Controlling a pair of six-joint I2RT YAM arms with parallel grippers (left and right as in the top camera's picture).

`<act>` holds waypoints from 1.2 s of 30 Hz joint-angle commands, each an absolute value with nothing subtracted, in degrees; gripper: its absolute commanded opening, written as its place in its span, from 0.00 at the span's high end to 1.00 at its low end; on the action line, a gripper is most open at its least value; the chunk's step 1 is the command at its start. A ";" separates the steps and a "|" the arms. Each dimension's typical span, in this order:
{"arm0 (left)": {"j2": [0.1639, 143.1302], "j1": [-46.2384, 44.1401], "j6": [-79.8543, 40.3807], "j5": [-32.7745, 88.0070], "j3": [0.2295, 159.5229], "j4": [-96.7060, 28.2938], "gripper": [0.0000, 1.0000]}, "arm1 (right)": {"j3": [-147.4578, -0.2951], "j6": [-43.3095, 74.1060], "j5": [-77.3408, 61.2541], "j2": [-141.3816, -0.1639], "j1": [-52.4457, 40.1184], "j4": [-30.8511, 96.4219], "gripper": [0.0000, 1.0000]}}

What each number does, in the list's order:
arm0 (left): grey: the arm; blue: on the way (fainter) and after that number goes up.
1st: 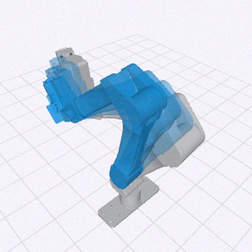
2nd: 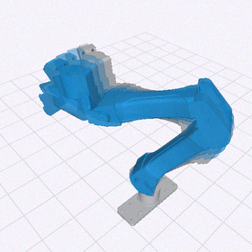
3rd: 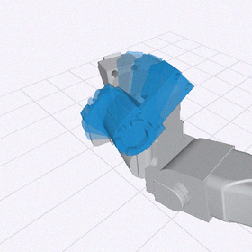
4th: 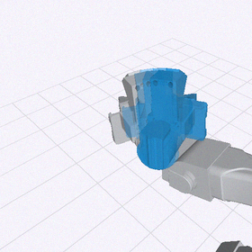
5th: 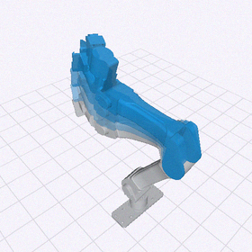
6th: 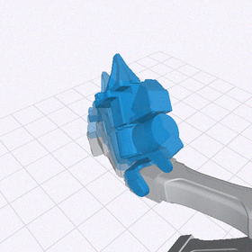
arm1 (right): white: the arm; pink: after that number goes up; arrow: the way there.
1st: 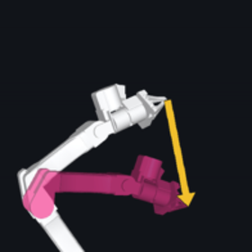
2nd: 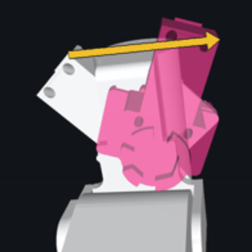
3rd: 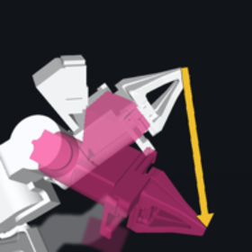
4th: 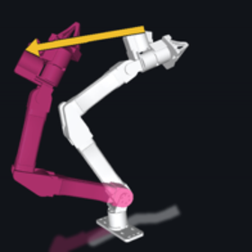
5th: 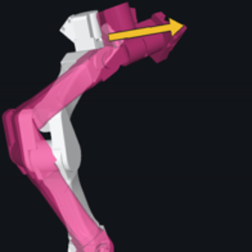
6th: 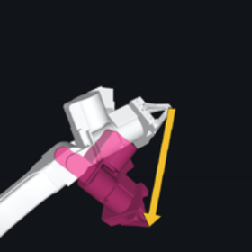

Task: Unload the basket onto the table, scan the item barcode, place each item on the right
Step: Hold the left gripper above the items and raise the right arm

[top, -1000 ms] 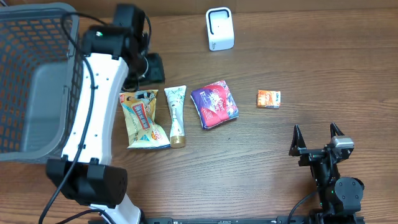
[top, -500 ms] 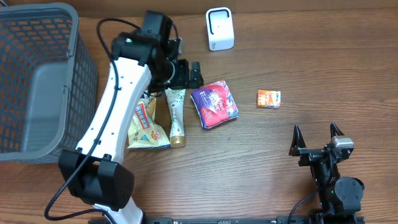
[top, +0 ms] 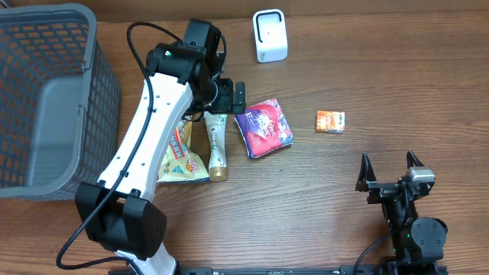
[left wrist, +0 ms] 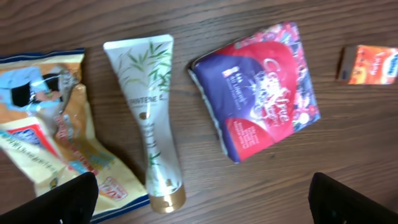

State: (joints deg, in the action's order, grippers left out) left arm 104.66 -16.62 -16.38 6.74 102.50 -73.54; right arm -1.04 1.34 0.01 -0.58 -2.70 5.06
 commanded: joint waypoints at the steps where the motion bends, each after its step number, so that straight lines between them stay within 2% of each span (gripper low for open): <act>1: 104.27 -16.53 -16.71 4.01 102.19 -74.04 0.00 | -0.47 1.72 -1.10 -0.16 -2.55 2.26 0.00; 5: 104.27 -16.53 -16.71 4.01 102.19 -74.04 0.00 | -0.47 11.79 -18.68 -0.16 -2.59 -3.29 0.00; 8: 104.27 -16.53 -16.71 4.03 102.21 -74.13 0.00 | -0.47 12.25 -23.05 -0.16 -2.59 -7.90 0.00; 12: 104.27 -16.53 -16.73 4.01 102.19 -74.08 0.00 | -0.47 16.60 -25.45 -0.16 -2.59 -12.38 0.00; 15: 104.25 -16.53 -16.71 4.01 102.19 -74.08 0.00 | -0.54 21.08 -25.93 -0.16 -2.59 -20.88 0.00; 18: 104.25 -16.53 -16.71 4.01 102.19 -74.61 0.00 | -4.10 21.21 -24.88 -0.19 -2.55 -28.80 0.00; 19: 104.25 -16.53 -16.71 4.01 102.19 -74.85 0.00 | -5.80 20.88 -23.79 -0.25 -2.48 -27.97 0.00; 23: 104.27 -16.53 -16.71 4.01 102.19 -74.89 0.00 | -15.68 15.05 -21.50 -3.40 -2.48 -16.53 0.00; 28: 104.27 -16.53 -16.73 4.03 102.19 -75.00 0.00 | -32.45 8.29 -26.11 -15.55 -2.50 3.18 0.00; 31: 104.27 -16.53 -16.71 4.03 102.19 -74.96 0.00 | -43.31 2.46 -31.03 -24.91 -2.50 13.19 0.00; 33: 104.27 -16.53 -16.71 4.01 102.19 -74.96 0.00 | -56.23 0.30 -33.47 -36.12 -2.50 26.50 0.00; 36: 104.25 -16.53 -16.71 4.01 102.19 -74.96 0.00 | -66.32 -0.38 -38.68 -45.71 -2.50 38.50 0.00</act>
